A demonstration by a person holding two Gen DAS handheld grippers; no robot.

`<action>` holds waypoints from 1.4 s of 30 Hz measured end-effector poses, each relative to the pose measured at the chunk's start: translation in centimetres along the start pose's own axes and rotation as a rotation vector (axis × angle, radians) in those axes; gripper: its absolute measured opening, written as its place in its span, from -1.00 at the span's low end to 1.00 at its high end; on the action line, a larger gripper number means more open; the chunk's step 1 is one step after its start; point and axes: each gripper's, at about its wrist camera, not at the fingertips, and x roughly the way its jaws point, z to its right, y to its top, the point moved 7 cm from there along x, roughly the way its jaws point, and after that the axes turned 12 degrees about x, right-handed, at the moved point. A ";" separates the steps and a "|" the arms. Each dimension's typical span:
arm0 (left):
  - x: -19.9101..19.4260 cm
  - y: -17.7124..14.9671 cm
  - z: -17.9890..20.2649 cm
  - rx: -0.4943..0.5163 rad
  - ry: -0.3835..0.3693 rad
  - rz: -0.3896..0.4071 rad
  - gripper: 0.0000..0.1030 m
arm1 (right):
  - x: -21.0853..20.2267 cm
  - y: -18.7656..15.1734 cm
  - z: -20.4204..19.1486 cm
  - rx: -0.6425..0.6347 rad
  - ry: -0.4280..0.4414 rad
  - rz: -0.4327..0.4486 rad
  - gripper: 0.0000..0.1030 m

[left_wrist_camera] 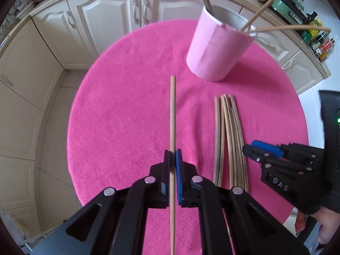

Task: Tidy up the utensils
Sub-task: 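Lower the left tool and grasp a chopstick while the right tool grasps another, then lift both chopsticks over the pink cup and open both tools to drop them in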

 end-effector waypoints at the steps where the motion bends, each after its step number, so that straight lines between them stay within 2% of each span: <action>1: -0.3 0.1 -0.3 0.000 0.006 0.008 -0.90 | 0.1 0.0 -0.1 -0.003 -0.005 -0.001 -0.61; 13: -0.4 1.7 0.3 0.026 0.023 0.046 -0.90 | 0.8 0.7 -2.5 -0.044 -0.113 -0.009 -0.62; 18: -0.5 1.7 0.6 0.035 0.014 0.051 -0.90 | 0.9 1.0 -1.9 -0.028 -0.132 -0.042 -0.62; 23: -0.3 1.7 0.7 0.036 0.009 0.051 -0.90 | 1.5 1.4 -2.0 -0.041 -0.154 -0.031 -0.68; 25: -0.3 1.7 0.7 0.039 0.008 0.051 -0.89 | 1.6 1.6 -1.9 -0.036 -0.146 -0.024 -0.82; 27: -0.5 1.7 0.9 0.044 0.009 0.057 -0.89 | 1.6 1.6 -1.4 -0.020 -0.118 -0.026 -0.86; 30: -0.8 1.9 0.9 0.046 0.006 0.068 -0.90 | 1.4 1.8 -0.3 0.017 -0.066 -0.026 -0.88; 34: -1.2 2.1 1.2 0.045 0.003 0.083 -0.90 | 0.4 1.7 1.3 0.033 -0.057 0.006 -0.88; 42: -2.3 2.9 1.9 0.052 -0.014 0.115 -0.90 | -3.0 2.0 1.7 0.050 -0.012 0.079 -0.88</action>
